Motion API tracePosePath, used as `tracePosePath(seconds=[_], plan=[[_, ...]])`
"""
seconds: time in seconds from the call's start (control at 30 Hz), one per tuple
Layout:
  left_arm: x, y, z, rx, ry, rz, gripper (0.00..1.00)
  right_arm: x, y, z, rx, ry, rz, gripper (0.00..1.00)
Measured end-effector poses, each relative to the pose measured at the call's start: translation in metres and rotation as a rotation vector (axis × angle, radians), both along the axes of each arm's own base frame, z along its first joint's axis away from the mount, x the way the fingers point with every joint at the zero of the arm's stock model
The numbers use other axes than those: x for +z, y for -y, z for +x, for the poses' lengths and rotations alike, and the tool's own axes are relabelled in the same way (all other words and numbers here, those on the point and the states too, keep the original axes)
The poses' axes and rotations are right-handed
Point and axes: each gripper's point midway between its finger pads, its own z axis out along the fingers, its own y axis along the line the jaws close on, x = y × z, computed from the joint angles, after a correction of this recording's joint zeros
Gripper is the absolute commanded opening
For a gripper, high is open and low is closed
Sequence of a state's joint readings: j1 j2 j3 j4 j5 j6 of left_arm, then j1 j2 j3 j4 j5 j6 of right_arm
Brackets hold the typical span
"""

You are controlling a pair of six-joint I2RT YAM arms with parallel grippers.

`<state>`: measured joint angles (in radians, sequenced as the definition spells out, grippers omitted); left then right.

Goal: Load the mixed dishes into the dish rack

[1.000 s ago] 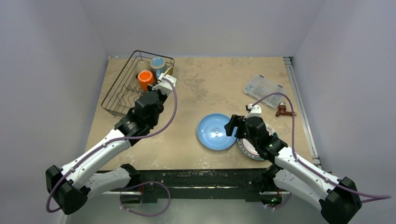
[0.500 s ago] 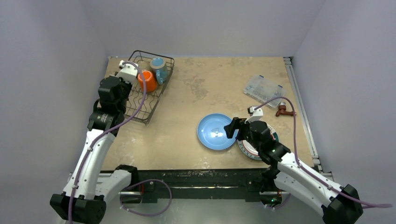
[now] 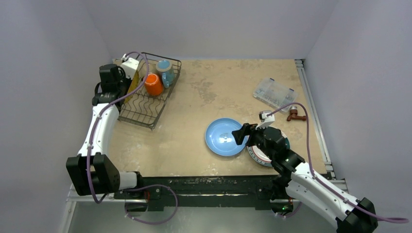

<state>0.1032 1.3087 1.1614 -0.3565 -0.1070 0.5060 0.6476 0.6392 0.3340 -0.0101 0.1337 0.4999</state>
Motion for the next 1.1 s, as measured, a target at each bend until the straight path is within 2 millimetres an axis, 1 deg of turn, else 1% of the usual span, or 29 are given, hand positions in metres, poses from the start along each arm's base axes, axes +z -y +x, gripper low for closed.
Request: tracePosePath(seconds=[0.23, 0.4, 0.47, 0.57, 0.67, 0.77, 0.9, 1.0, 1.1], plan=[[0.001, -0.004, 0.006, -0.027, -0.032, 0.024, 0.00, 0.001, -0.001, 0.000, 0.009, 0.006, 0.003, 0.79], [0.004, -0.009, 0.007, 0.000, -0.018, -0.016, 0.00, 0.001, -0.003, -0.001, 0.018, 0.003, 0.004, 0.79], [0.012, -0.014, 0.007, 0.031, 0.005, -0.040, 0.00, 0.000, -0.003, 0.000, 0.018, 0.002, 0.003, 0.79], [0.030, -0.023, 0.007, 0.084, 0.052, -0.067, 0.00, -0.002, -0.004, 0.000, 0.018, -0.003, -0.002, 0.79], [0.053, -0.024, 0.009, 0.106, 0.109, -0.088, 0.00, -0.002, -0.004, 0.000, 0.018, -0.003, -0.003, 0.79], [0.064, -0.023, 0.012, 0.108, 0.139, -0.107, 0.00, -0.001, -0.004, 0.001, 0.019, -0.002, -0.003, 0.79], [0.055, -0.023, 0.012, 0.119, 0.114, -0.119, 0.00, -0.001, -0.004, 0.001, 0.019, -0.001, -0.002, 0.79], [0.039, -0.024, 0.013, 0.129, 0.081, -0.127, 0.00, -0.001, -0.004, 0.001, 0.019, 0.000, -0.001, 0.79], [0.020, -0.026, 0.014, 0.135, 0.034, -0.133, 0.00, -0.001, -0.004, 0.001, 0.019, 0.001, -0.001, 0.79]])
